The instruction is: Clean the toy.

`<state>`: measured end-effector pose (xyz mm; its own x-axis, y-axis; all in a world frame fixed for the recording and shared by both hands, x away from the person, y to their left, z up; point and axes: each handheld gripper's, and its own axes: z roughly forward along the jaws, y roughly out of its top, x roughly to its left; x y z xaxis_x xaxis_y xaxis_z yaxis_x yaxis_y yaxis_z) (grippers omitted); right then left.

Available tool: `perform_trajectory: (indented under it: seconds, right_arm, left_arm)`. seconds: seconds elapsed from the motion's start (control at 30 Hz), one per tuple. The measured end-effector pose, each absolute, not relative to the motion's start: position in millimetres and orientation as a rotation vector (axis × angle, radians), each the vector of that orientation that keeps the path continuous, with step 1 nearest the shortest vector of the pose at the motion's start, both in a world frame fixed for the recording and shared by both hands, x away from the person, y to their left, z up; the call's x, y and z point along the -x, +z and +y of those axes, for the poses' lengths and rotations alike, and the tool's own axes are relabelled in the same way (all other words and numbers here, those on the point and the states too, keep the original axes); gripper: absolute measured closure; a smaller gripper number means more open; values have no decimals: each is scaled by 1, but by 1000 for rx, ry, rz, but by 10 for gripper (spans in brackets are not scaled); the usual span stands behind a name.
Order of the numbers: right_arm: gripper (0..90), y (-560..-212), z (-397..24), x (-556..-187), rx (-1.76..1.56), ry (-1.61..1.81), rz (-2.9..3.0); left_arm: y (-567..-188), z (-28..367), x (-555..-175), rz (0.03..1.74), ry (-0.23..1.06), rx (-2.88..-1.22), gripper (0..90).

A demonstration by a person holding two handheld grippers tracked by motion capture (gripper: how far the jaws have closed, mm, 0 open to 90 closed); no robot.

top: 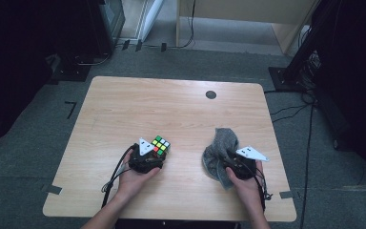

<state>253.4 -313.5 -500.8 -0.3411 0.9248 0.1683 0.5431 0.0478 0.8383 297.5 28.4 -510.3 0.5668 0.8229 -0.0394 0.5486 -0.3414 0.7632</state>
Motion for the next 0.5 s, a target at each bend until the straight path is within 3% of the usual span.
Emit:
perform_trajectory:
  seconds: [0.2, 0.33, 0.5]
  right_arm:
    - [623, -501, -313, -253, -1471, 1218, 1914]
    - [732, -502, -311, -254, -1468, 1238, 1929]
    - [781, -506, -300, -258, -1442, 1245, 1959]
  left_arm:
    - [-511, 30, -298, 1097, 443, -2032, 343]
    - [-511, 31, -299, 1105, 451, -2031, 343]
    - [-510, 35, -303, 1135, 457, -2019, 343]
